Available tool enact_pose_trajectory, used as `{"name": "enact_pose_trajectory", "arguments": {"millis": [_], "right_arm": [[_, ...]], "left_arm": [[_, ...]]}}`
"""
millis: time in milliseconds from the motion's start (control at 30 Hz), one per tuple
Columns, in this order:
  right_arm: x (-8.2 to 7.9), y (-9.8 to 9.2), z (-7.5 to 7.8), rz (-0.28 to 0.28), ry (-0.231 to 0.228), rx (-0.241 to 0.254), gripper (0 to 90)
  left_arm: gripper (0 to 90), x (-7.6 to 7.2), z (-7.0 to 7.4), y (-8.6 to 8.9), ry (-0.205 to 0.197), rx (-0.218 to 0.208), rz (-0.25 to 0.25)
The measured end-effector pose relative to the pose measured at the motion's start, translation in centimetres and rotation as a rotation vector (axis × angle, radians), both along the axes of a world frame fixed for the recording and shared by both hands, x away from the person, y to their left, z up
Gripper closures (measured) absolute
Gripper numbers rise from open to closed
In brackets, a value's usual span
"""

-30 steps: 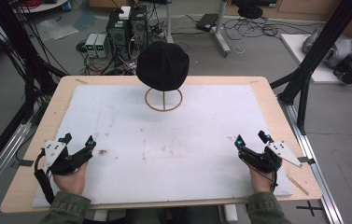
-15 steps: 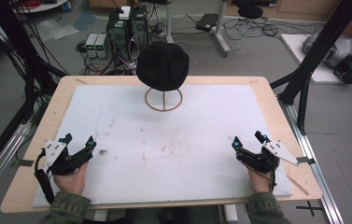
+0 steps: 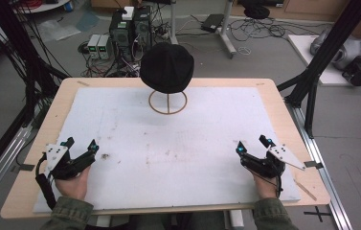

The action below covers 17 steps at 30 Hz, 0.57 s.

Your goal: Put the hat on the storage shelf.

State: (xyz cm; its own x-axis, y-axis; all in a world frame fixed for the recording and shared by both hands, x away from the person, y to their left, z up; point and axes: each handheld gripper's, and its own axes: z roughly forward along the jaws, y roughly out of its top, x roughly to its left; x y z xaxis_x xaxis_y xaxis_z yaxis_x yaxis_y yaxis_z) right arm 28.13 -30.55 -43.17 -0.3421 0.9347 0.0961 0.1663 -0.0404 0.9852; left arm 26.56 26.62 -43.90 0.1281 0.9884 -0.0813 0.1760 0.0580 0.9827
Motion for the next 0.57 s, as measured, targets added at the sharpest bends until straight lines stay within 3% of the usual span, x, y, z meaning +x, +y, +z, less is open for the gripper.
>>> {"name": "enact_pose_trajectory", "arguments": {"millis": [567], "right_arm": [[0.08,0.12,-0.17,0.014,0.013,-0.002,10.6]], "left_arm": [[20.8,0.04,-0.02,0.1,0.002,-0.002,0.002]]}}
